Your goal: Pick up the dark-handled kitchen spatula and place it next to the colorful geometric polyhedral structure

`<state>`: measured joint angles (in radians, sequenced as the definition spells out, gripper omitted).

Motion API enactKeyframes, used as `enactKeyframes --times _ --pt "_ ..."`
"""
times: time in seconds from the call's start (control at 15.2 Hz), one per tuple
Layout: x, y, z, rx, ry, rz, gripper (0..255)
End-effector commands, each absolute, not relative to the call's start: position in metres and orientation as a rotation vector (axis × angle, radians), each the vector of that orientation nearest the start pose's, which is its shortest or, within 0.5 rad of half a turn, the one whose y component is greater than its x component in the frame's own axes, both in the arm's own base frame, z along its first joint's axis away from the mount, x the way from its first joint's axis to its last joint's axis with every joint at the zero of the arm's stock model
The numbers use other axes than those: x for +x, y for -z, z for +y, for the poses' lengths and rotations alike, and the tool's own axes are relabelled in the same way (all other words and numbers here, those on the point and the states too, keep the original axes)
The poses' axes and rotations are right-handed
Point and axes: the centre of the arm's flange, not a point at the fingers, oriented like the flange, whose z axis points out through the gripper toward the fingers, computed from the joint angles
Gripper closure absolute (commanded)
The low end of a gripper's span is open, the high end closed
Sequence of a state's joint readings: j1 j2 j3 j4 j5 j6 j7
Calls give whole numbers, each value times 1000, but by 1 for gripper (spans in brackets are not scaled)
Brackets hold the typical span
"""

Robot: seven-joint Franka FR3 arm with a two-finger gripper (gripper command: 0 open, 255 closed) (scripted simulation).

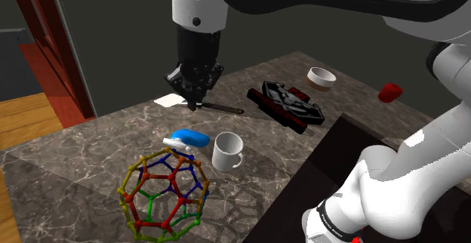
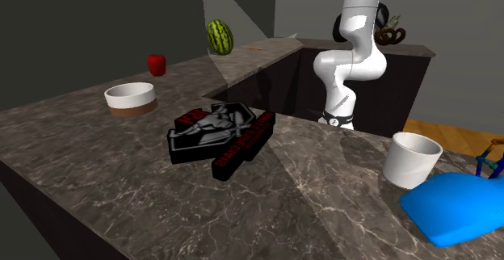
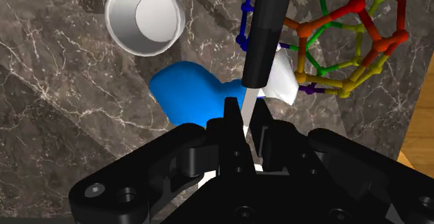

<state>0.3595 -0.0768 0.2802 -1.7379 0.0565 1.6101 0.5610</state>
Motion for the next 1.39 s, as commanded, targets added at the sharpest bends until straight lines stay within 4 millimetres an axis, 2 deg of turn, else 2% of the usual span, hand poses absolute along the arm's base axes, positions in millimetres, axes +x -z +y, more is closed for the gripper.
enactKeyframes --times 0.0,1.32 --pt "407 -589 348 -3139 -102 -113 255" --pt "274 -590 577 -3139 -102 -113 255"
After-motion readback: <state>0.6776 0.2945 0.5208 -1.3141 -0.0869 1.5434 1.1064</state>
